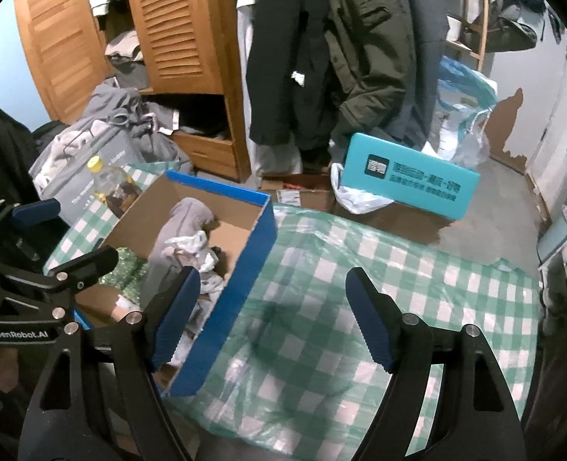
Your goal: Organize soft objects
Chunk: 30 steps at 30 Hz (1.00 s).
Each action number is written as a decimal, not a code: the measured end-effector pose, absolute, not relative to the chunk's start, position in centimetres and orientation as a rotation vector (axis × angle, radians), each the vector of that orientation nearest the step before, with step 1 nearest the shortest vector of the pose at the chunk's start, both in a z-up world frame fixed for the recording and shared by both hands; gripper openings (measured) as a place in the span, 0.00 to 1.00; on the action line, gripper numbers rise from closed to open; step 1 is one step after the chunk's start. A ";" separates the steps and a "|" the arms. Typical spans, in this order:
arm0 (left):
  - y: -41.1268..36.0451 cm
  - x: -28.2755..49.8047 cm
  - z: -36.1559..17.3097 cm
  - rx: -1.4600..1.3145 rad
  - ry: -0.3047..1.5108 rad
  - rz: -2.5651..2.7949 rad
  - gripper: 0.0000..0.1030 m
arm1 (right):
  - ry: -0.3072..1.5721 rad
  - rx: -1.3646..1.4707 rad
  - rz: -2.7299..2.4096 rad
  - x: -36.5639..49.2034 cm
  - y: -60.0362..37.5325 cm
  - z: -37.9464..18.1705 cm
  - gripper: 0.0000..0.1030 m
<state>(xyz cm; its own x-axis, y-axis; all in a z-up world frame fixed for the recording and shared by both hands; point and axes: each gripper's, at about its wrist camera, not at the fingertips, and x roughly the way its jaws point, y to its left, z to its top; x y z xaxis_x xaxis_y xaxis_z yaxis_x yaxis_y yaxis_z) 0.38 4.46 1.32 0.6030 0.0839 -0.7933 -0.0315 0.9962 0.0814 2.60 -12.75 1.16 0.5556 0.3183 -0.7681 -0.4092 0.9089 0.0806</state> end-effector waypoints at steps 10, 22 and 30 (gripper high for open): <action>3.8 0.8 0.9 0.051 0.940 0.068 0.99 | 0.892 -0.097 0.425 2.8 -14.1 0.8 0.75; 3.6 0.9 0.6 0.057 0.950 0.071 0.99 | 0.901 -0.096 0.426 2.8 -14.4 0.4 0.75; 4.0 0.9 0.4 0.052 0.953 0.076 0.99 | 0.902 -0.097 0.427 2.9 -14.3 0.3 0.75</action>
